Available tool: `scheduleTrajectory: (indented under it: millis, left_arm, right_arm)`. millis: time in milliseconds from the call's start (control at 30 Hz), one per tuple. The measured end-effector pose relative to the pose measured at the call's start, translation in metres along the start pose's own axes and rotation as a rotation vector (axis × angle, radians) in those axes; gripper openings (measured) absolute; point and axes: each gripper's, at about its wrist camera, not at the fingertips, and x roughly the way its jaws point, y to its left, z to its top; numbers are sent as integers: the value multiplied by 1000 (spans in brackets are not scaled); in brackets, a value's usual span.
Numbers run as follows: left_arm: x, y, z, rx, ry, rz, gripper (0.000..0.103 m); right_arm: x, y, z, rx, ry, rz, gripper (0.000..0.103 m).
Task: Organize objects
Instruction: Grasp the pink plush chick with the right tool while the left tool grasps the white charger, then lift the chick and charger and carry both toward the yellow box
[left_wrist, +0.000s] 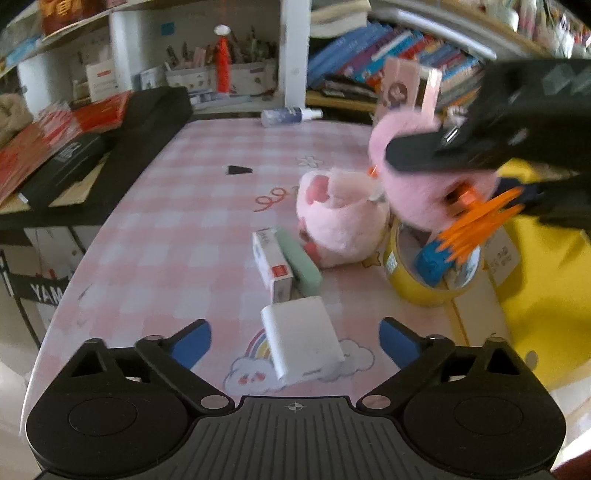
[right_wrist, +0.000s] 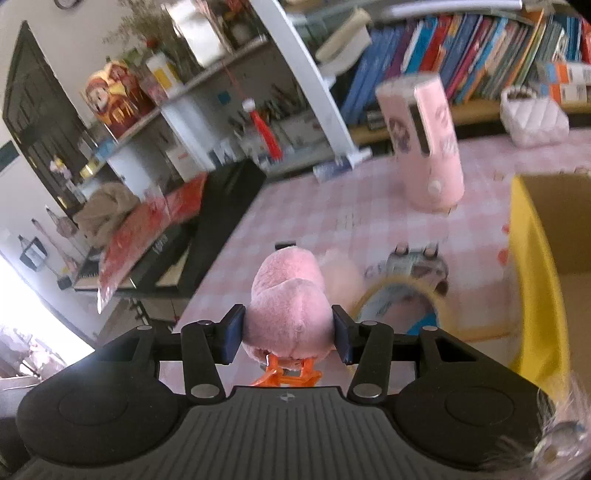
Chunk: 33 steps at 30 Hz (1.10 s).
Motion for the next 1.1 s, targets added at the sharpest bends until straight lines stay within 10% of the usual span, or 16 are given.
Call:
scheduleTrajectory:
  millis: [267, 1100]
  left_arm:
    - [25, -4, 2, -16, 83, 21, 43]
    - [-94, 50, -27, -163, -105, -70, 42]
  right_arm:
    - [-15, -15, 4, 11, -35, -42, 47]
    - [-47, 26, -60, -171, -4, -228, 47]
